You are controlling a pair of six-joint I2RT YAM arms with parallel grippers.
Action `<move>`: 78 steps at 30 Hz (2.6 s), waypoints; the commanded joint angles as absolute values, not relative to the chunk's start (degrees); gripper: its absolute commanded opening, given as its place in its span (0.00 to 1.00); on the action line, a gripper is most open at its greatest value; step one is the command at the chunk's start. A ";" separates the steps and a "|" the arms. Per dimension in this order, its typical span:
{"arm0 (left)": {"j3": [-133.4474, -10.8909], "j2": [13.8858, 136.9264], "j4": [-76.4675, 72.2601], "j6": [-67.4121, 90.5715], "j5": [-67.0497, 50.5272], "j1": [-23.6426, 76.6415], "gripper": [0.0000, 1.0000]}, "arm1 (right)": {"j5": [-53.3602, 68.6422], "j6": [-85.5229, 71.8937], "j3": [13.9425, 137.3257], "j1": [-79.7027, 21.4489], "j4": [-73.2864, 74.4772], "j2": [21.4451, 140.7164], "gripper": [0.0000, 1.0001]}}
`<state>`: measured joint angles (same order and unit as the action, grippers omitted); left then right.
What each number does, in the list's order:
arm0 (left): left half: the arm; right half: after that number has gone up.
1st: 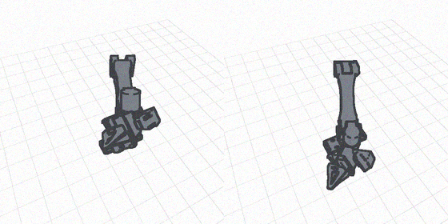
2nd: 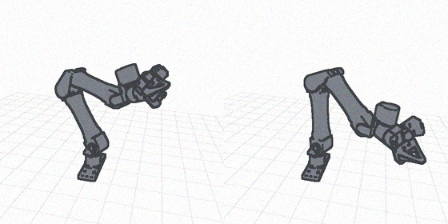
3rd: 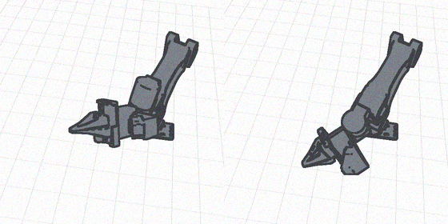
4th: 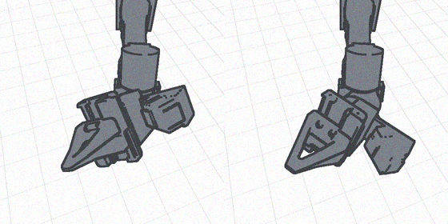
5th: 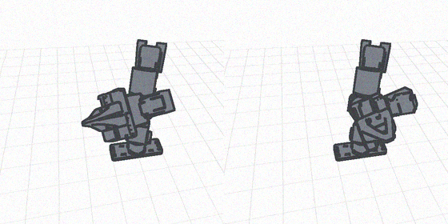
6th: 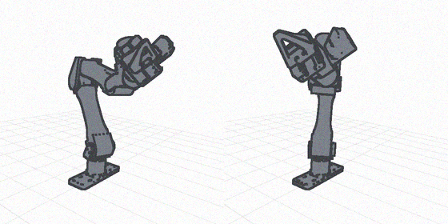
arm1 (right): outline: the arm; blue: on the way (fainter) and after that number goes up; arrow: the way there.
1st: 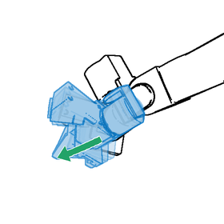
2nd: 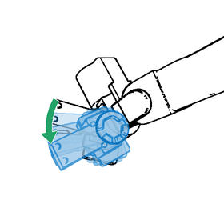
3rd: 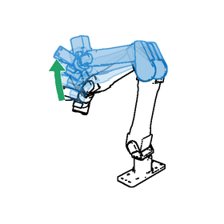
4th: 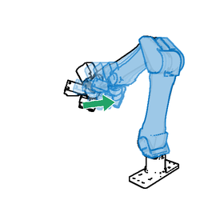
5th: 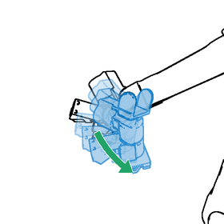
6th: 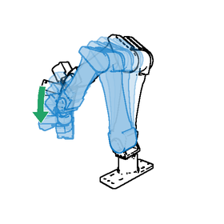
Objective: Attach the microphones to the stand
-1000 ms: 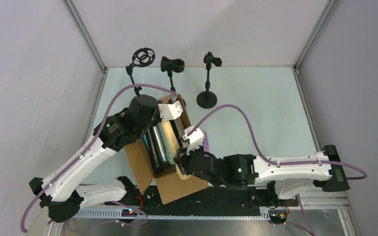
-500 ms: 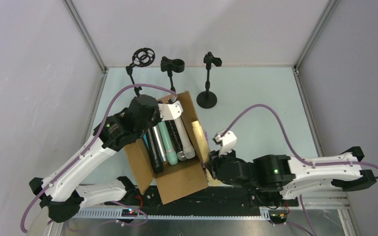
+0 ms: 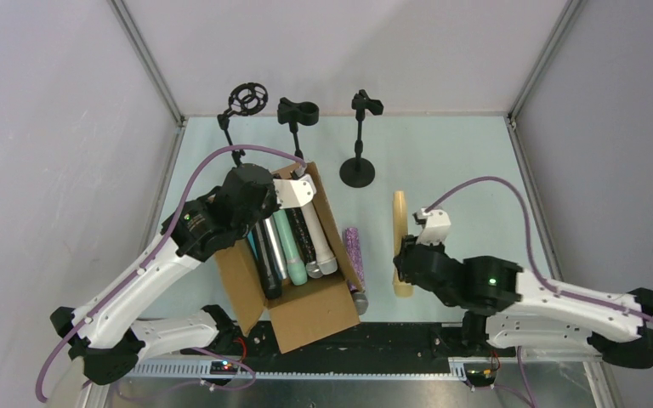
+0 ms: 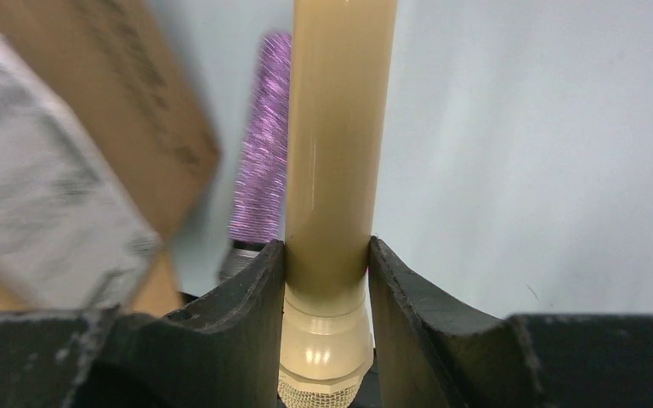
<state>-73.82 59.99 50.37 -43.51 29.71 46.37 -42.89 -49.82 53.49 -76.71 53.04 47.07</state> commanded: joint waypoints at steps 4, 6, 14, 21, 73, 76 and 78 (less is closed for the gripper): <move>-76.19 58.91 46.37 -44.21 30.47 46.56 0.00 | -28.49 -43.37 41.20 -64.42 37.03 53.46 0.00; -76.17 58.89 46.38 -44.21 30.44 46.56 0.00 | -26.48 -42.41 38.65 -62.71 32.86 56.31 0.00; -76.52 58.58 46.36 -44.44 30.39 46.57 0.00 | -21.76 -41.76 33.73 -60.38 19.85 66.66 0.00; -76.40 58.41 46.36 -44.38 30.32 46.56 0.00 | -16.93 -42.70 33.37 -60.23 10.81 74.86 0.00; -76.41 58.86 46.32 -44.03 30.67 46.63 0.00 | -45.51 -46.82 60.41 -81.71 37.38 53.09 0.68; -76.22 58.81 46.37 -43.35 30.59 46.61 0.00 | -48.52 -36.82 61.98 -89.00 25.23 57.12 0.63; -75.80 58.69 46.38 -42.81 30.63 46.54 0.00 | -50.58 -29.39 62.25 -93.82 17.45 60.49 0.62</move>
